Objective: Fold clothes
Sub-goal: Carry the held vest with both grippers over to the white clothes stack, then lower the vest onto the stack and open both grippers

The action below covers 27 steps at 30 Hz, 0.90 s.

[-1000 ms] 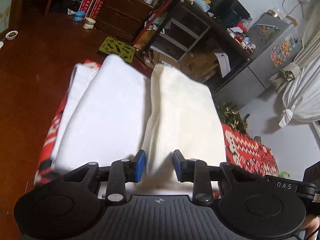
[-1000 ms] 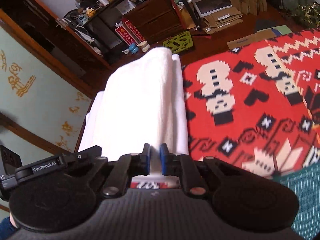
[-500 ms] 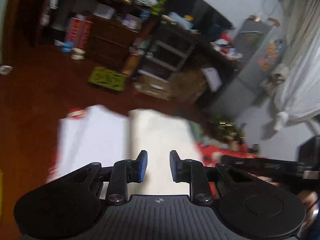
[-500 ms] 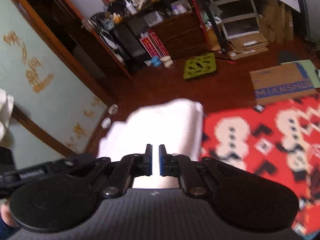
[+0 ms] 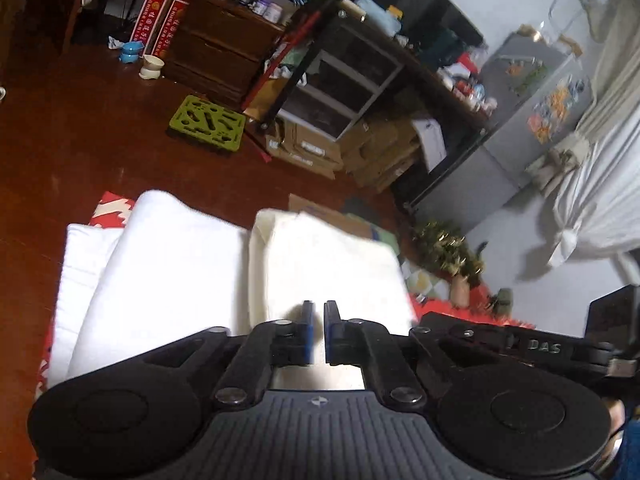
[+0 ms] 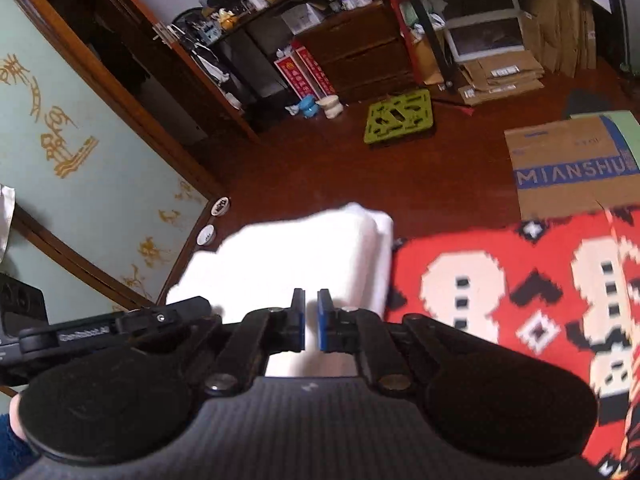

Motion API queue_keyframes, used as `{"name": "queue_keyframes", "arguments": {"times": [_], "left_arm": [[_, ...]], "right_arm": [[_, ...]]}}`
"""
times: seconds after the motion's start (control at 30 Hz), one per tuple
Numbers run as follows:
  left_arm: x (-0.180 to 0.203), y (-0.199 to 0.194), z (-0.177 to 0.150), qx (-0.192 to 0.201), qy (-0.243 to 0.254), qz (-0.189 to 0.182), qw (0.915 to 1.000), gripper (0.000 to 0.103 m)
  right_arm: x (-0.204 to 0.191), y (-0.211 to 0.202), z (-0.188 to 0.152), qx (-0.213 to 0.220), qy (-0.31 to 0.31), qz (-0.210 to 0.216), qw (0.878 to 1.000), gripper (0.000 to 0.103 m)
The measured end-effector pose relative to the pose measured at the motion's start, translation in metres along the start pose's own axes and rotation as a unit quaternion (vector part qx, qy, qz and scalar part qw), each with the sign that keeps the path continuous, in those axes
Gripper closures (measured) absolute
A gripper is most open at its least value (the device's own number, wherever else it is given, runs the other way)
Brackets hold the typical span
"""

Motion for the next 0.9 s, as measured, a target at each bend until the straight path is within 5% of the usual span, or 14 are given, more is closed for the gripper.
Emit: {"name": "queue_keyframes", "arguments": {"times": [0.1,0.23,0.4,0.57,0.9], "left_arm": [[0.008,0.012,0.008,0.000,-0.012,-0.031,0.9995,0.095],[0.009,0.036,0.006,-0.037,0.022,0.022,0.9988,0.096],[0.015,0.008,-0.009,-0.039,0.039,0.034,0.9979,0.095],[0.027,-0.026,-0.036,-0.044,0.020,-0.030,0.9984,0.095],[0.009,-0.050,-0.077,-0.061,0.007,0.010,0.9980,0.099]], "right_arm": [[-0.013,0.011,0.007,-0.007,0.001,0.012,1.000,0.097],[-0.016,0.021,0.008,-0.019,0.002,-0.002,1.000,0.097],[-0.013,-0.004,-0.001,-0.007,-0.017,-0.004,1.000,0.095],[-0.032,-0.029,-0.034,-0.033,-0.034,0.050,0.998,0.093],[-0.016,-0.037,-0.075,-0.074,-0.018,0.033,0.997,0.099]]}}
Point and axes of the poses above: each gripper's, at about its wrist camera, not at the fingertips, and y roughly the way its jaws point, x to its right, z to its top, the point moved 6 cm from there along y, roughly the way its jaws point, and after that the axes turned 8 degrees about -z, right-handed, at the moved point
